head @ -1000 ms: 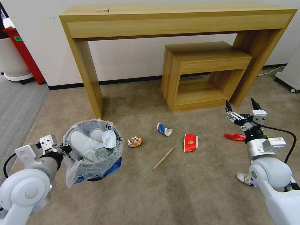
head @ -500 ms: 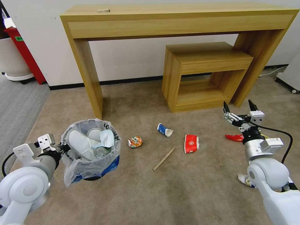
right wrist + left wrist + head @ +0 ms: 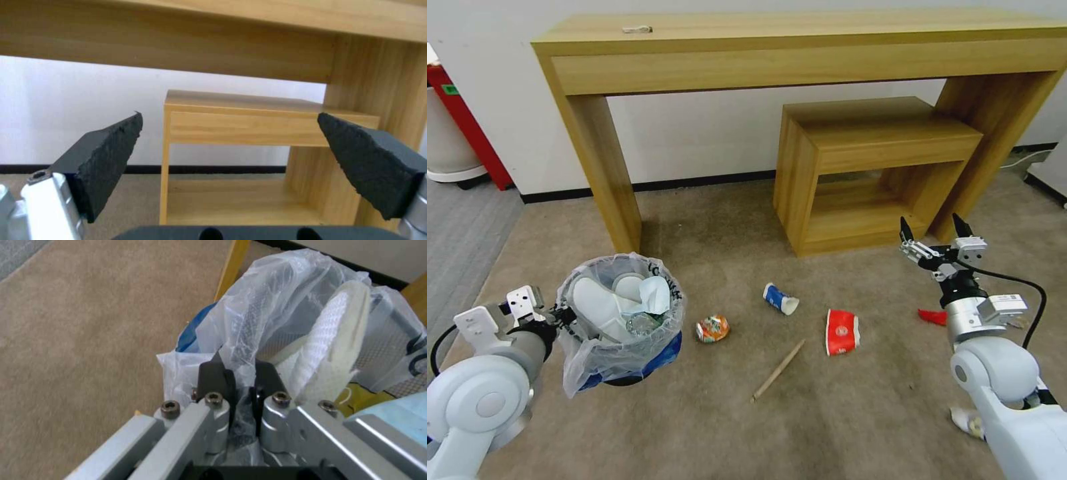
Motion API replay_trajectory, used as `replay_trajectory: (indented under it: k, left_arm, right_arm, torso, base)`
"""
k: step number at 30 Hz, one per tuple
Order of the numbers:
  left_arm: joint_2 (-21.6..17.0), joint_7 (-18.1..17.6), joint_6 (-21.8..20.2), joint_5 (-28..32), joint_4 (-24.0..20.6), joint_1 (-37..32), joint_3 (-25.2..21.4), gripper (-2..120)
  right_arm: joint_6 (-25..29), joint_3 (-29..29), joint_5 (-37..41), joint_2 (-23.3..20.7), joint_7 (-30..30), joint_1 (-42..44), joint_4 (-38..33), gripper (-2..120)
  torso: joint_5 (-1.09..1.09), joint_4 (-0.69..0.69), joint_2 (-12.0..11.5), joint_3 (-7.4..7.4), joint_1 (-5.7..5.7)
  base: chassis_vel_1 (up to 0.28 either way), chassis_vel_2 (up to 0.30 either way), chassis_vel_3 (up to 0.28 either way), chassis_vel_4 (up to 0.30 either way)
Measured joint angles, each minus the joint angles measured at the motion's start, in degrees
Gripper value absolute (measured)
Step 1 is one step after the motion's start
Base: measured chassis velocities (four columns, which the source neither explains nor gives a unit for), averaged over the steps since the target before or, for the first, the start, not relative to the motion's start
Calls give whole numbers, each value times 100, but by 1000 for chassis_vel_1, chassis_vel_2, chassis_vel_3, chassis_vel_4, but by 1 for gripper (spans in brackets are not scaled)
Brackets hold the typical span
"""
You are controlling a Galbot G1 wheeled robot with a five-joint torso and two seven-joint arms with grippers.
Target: Pick up the trash bin and place the garbage on the floor into it.
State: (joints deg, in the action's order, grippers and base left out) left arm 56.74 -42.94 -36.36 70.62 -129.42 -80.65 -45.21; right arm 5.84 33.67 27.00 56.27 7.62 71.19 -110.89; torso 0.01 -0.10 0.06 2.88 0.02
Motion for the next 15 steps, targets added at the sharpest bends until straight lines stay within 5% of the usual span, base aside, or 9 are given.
replay_trajectory:
  k: [15]
  left_arm:
    - [-23,10,-3,5,8,-12,-22,3]
  right_arm:
    - [-35,-106,-30,16,-30,17,-38,100]
  torso:
    - [-2,-1,0,-3,-1]
  base:
    - [-5,-4,-2,5]
